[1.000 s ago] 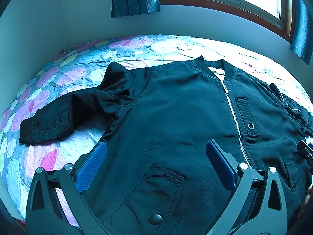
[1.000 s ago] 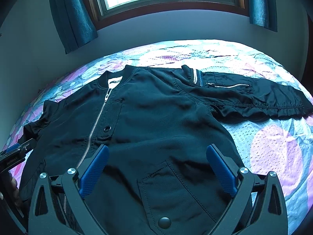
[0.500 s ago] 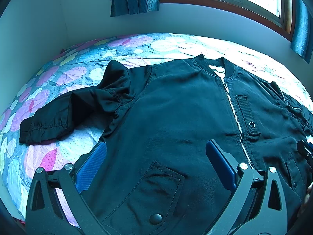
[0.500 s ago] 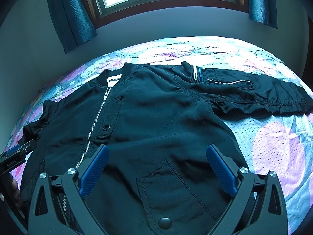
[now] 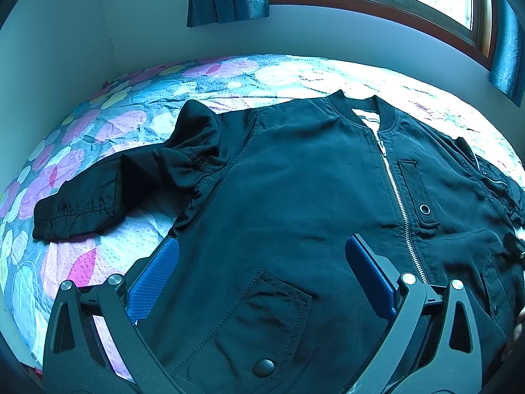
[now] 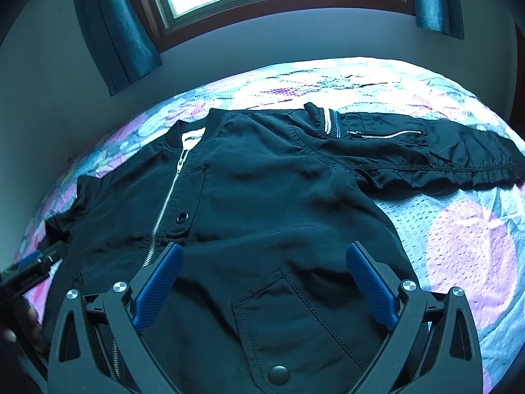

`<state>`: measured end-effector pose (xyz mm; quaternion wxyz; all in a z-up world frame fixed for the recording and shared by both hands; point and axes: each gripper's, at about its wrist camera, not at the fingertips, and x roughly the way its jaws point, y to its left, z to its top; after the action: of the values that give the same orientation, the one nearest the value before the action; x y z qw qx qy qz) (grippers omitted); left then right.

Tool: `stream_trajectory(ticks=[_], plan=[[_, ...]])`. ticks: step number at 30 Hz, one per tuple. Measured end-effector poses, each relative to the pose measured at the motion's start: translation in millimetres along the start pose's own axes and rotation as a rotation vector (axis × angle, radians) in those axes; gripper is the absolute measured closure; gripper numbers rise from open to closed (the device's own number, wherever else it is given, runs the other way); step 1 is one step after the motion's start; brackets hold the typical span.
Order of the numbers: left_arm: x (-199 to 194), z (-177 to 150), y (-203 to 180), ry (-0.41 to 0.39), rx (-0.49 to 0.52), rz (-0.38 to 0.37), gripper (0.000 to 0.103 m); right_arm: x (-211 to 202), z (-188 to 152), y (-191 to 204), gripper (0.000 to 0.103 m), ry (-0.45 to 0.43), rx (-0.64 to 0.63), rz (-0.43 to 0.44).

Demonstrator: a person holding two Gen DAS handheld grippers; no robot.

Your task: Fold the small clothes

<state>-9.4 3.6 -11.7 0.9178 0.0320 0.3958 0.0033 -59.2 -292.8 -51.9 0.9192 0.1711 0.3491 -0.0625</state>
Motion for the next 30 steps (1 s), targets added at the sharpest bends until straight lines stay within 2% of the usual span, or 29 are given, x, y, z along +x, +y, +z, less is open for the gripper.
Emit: stream_trajectory(ticks=[3,6,9,12,14,17,19,22,23,24,25,27,30], plan=[[1.0,0.0,0.8,0.002,0.000,0.002,0.002,-7.7,11.5,-19.3,0.004,-0.010,0.056,0.017],[2.9,-0.1,2.0,0.006,0.000,0.001,0.002,-23.7,29.7,-56.2,0.004,-0.033,0.124,0.021],[5.1,-0.6,1.6,0.011,0.003,-0.002,0.002,-44.0,52.0,-114.3,0.004,-0.078,0.202,-0.028],[7.8,-0.8,0.6,0.013,0.008,0.003,0.002,-59.7,65.9,-192.0,0.004,-0.111,0.332,-0.071],[9.6,-1.1,1.0,0.018,0.005,0.004,0.002,-69.4,68.2,-254.1,0.005,-0.145,0.467,-0.097],[15.5,-1.1,1.3,0.032,0.000,0.019,0.002,-76.4,57.6,-339.1,0.005,-0.209,0.728,-0.037],[20.7,0.2,0.9,0.047,-0.007,0.029,0.002,-73.8,50.4,-377.9,0.006,-0.225,0.833,-0.025],[25.9,2.1,-0.7,0.067,-0.012,0.039,0.002,-59.7,45.6,-410.3,0.009,-0.222,0.926,-0.004],[26.8,2.4,-1.5,0.071,-0.011,0.044,0.002,-55.5,44.8,-412.7,0.021,-0.221,0.940,0.007],[27.5,2.6,-2.1,0.074,-0.010,0.049,0.002,-50.5,44.8,-416.2,0.039,-0.218,0.952,0.011],[28.3,2.9,-2.7,0.077,-0.011,0.052,0.002,-43.2,45.1,-420.6,0.047,-0.203,0.967,0.006],[29.3,3.2,-3.2,0.086,-0.017,0.051,0.002,-30.9,45.3,-425.3,0.054,-0.207,1.012,0.006],[29.1,2.7,-3.5,0.091,-0.022,0.056,0.002,-30.4,46.4,-431.6,0.054,-0.251,1.070,0.040]])
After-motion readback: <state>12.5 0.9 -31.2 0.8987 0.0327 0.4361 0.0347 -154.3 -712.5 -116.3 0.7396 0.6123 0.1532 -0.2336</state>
